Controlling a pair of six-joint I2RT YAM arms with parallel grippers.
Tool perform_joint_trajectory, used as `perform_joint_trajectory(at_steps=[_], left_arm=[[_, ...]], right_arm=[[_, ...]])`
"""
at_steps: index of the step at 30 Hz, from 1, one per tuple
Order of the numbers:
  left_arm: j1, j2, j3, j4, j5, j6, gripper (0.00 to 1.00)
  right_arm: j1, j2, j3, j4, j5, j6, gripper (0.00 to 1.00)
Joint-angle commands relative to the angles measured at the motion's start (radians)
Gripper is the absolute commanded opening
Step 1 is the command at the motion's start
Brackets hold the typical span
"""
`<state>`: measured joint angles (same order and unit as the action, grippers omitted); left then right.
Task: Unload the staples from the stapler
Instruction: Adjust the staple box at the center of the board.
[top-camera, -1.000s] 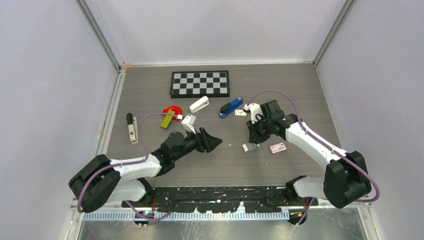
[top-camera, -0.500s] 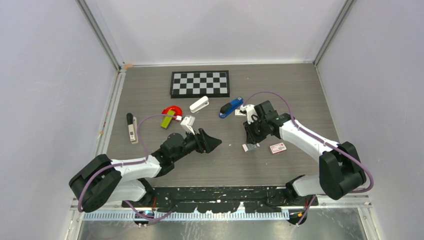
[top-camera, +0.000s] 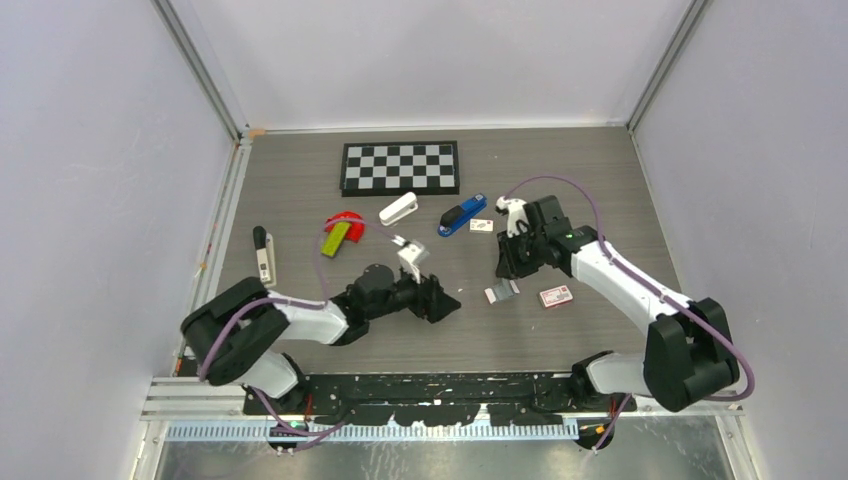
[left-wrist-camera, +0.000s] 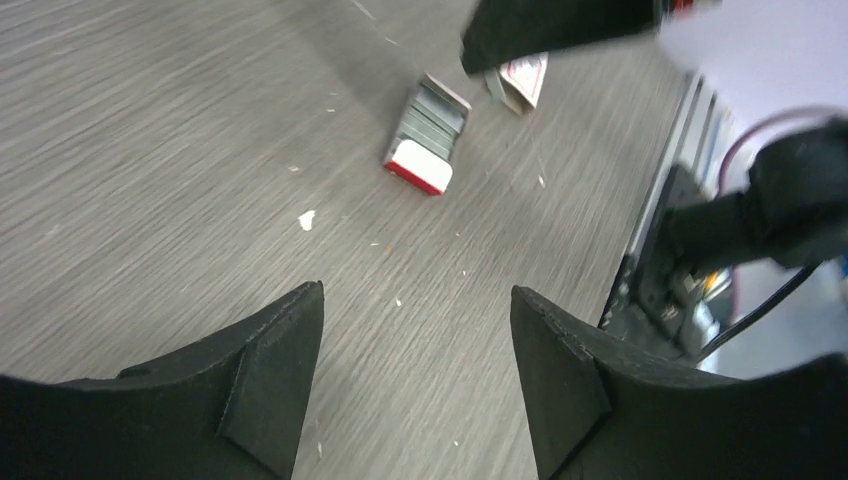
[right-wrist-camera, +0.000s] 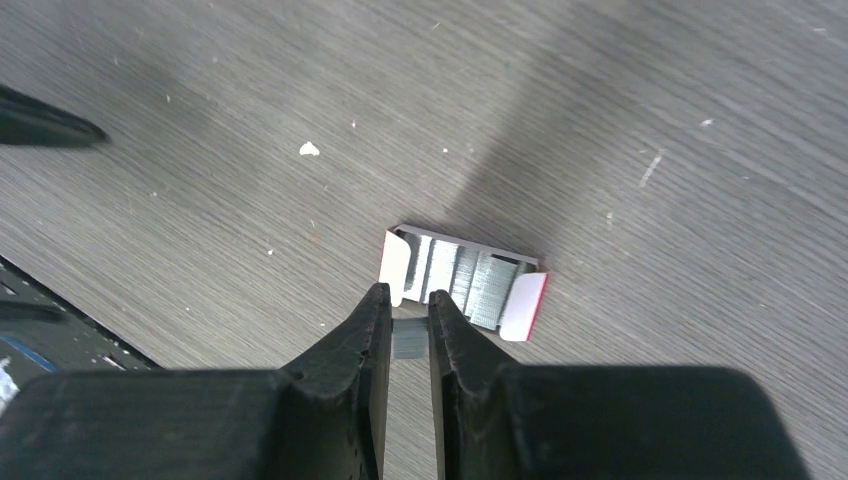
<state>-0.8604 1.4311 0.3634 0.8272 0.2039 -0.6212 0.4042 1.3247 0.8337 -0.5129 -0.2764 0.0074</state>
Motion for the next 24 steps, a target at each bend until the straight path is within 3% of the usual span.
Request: perform_joint_trajectory(at_steps=[1, 4, 8, 24], left_arm=[[-0.088, 0.13, 0.084, 0.106, 0.068, 0.432, 0.7], [-0.114, 0.236, 0.11, 0.172, 0.086, 0.668, 0.72], [-0.117, 0.334, 0.168, 0.182, 0.079, 0.81, 0.75], [-0.164, 0.599, 0.357, 0.25, 0.071, 0.796, 0.73]], right_arm=[[-0.073, -0.084, 0.02, 0.012, -0.067, 0.032, 0.19], [-0.132, -0.093, 0.027, -0.002, -0.114, 0.037, 0.19], [-0.15, -0.107, 0.028, -0.009, -0.131, 0.039, 0.19], [-0.154, -0.097, 0.038, -0.015, -0.143, 0.037, 0.19]])
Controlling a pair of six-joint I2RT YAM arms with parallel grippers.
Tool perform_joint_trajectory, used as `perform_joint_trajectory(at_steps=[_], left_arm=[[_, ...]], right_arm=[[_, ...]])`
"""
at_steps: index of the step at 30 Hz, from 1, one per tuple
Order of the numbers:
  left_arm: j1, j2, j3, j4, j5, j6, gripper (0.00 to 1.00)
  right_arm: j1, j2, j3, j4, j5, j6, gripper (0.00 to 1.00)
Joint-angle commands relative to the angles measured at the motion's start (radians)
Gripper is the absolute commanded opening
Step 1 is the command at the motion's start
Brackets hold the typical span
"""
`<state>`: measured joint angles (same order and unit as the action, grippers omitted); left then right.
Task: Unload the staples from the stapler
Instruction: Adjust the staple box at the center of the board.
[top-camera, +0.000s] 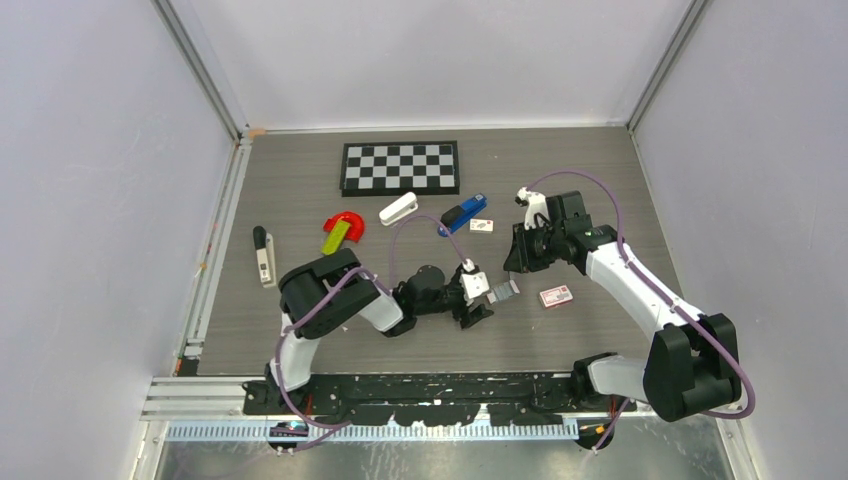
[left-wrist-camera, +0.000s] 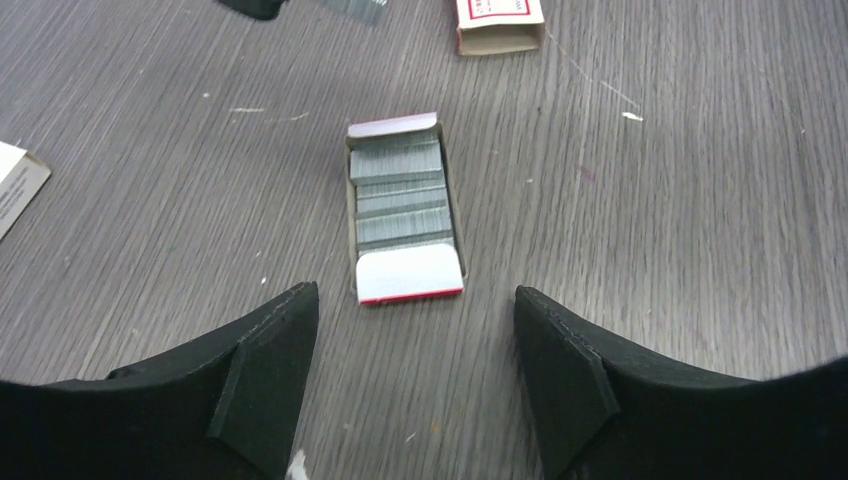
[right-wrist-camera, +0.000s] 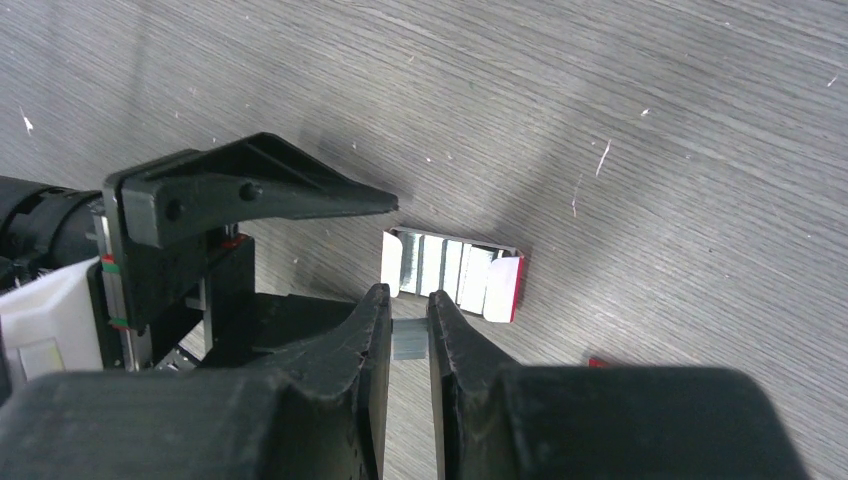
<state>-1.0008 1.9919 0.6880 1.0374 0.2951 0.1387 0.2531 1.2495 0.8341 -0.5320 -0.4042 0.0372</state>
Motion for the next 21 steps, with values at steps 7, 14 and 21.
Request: perform_joint_trajectory(at_steps=[7, 14, 21], left_arm=[[-0.033, 0.063, 0.042, 0.028, -0.055, 0.041, 0.63], [-0.049, 0.065, 0.045, -0.002, -0.126, 0.036, 0.5], [-0.08, 0.063, 0.029, -0.002, -0.224, 0.025, 0.43]], right_arm=[[-0.003, -0.021, 0.036, 0.003, -0.014, 0.006, 0.19], [-0.002, -0.019, 0.036, 0.003, -0.016, 0.006, 0.18], [-0.002, -0.016, 0.034, 0.003, -0.019, 0.005, 0.18]])
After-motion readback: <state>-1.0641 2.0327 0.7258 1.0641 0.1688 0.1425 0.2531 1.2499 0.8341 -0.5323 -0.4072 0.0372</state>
